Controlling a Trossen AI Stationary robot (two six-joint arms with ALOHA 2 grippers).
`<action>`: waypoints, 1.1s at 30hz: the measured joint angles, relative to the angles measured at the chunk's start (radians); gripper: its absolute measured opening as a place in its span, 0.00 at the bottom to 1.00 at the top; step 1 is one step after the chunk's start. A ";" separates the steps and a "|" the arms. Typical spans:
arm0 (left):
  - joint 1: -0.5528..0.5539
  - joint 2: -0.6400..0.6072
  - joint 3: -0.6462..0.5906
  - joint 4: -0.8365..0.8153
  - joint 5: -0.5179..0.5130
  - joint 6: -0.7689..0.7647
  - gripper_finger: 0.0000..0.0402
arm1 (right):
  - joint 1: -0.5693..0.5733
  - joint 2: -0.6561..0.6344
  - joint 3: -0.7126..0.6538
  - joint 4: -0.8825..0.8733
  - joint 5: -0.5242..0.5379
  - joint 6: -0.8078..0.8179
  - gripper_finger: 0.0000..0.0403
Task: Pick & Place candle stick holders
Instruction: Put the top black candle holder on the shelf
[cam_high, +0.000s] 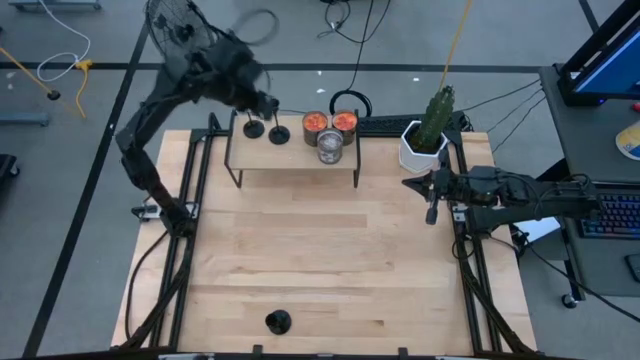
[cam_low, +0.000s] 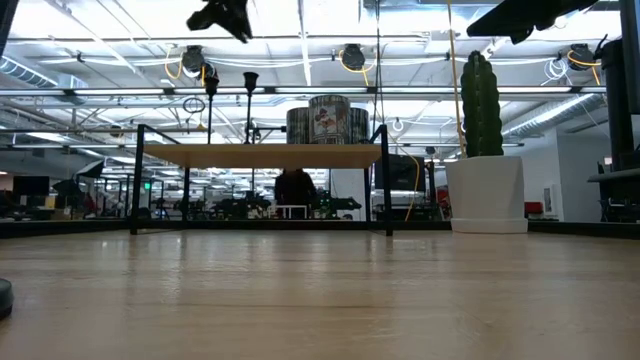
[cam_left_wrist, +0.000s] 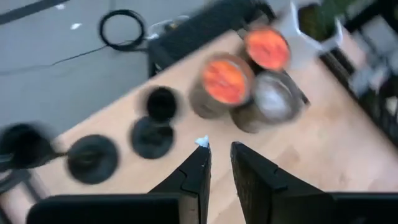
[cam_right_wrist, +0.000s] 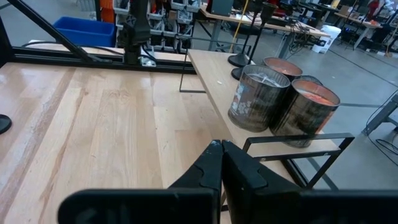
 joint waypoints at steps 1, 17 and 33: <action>-0.034 0.008 0.000 0.006 -0.010 0.019 0.17 | 0.000 0.003 0.000 0.000 0.000 0.000 0.00; -0.267 0.215 -0.031 -0.143 -0.196 -0.011 0.17 | 0.000 0.055 0.000 0.000 -0.001 0.000 0.00; -0.334 0.192 -0.318 0.050 -0.387 0.009 0.17 | 0.000 0.055 0.000 0.000 -0.003 0.000 0.00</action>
